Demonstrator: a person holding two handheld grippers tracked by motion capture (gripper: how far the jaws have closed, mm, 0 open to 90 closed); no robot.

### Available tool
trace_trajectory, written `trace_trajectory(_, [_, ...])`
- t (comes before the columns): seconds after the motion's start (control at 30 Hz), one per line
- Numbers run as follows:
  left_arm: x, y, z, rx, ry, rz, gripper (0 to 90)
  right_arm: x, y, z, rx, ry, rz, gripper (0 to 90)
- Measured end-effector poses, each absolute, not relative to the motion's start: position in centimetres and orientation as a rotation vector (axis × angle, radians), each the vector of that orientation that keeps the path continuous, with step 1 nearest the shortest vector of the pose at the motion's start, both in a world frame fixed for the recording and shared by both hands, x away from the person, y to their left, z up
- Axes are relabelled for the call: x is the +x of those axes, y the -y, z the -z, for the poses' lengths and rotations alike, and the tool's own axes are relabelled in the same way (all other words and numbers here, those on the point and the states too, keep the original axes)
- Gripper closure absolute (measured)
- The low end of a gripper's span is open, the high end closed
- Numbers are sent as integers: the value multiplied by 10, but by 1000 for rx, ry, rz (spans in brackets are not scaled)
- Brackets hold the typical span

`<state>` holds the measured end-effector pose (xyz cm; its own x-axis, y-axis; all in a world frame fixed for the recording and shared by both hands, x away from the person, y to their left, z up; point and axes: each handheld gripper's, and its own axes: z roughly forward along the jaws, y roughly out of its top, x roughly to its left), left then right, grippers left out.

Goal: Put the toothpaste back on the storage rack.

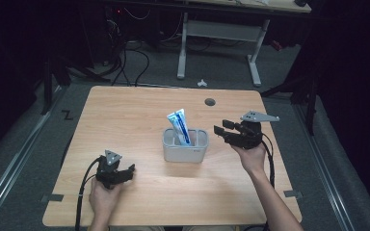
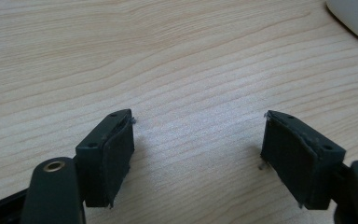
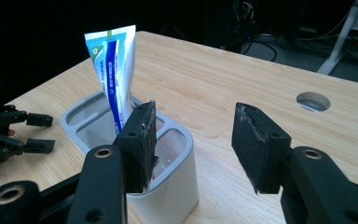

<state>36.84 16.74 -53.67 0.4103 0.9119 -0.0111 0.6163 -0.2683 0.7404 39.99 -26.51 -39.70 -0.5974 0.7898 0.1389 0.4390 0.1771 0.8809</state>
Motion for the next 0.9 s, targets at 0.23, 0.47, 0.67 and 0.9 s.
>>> trace_trajectory(0.23, [368,-167,537,1993,-1295,-560,256,396,272,397,1174,-2098,-1396,502])
trace_trajectory(0.47, [368,-167,537,1993,-1295,-560,256,392,276,397,1174,-2090,-1399,501])
trace_trajectory(0.67, [368,-167,537,1993,-1295,-560,256,388,283,398,1184,-2080,-1400,501])
trace_trajectory(0.9, [368,-167,537,1993,-1295,-560,256,384,289,400,1194,-2071,-1410,501])
